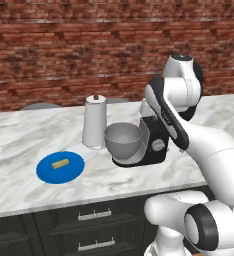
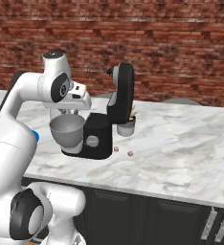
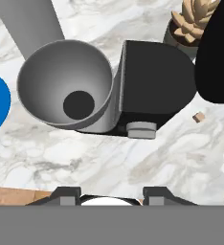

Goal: Add butter and sugar cubes to the stand mixer bowl and then turn on the stand mixer to begin making frosting.

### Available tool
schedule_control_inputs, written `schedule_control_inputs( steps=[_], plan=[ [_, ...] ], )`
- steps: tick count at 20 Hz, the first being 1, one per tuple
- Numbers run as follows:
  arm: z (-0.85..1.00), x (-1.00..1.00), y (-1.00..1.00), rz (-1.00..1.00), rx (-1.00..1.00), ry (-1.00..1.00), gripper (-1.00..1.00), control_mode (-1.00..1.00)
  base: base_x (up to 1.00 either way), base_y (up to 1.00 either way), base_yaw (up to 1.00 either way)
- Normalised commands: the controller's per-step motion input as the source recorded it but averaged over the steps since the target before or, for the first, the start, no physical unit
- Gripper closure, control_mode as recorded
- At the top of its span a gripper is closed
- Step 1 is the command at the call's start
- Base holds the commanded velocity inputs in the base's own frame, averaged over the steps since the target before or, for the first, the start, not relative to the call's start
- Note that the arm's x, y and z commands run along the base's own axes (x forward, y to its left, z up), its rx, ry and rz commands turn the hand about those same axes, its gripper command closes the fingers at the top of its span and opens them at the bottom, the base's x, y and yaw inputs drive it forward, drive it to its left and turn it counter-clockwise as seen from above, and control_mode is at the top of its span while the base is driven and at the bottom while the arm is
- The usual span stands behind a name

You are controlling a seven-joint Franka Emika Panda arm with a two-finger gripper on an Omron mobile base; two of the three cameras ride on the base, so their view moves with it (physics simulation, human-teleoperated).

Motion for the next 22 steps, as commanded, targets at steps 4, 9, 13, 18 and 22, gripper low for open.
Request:
schedule_control_inputs(
  steps=[4, 9, 13, 18, 22],
  plan=[
    [0.00, 0.00, 0.00, 0.00, 0.00, 0.00, -1.00, 1.00, 0.00, 0.30, 0.00],
    [0.00, 0.00, 0.00, 0.00, 0.00, 0.00, -1.00, 1.00, -0.01, 0.54, 0.00],
    [0.00, 0.00, 0.00, 0.00, 0.00, 0.00, -1.00, 1.00, 0.00, 0.39, 0.00],
    [0.00, 0.00, 0.00, 0.00, 0.00, 0.00, -1.00, 1.00, 0.02, 0.35, -0.01],
    [0.00, 0.00, 0.00, 0.00, 0.00, 0.00, -1.00, 1.00, 0.16, 0.49, -0.04]
  ],
)
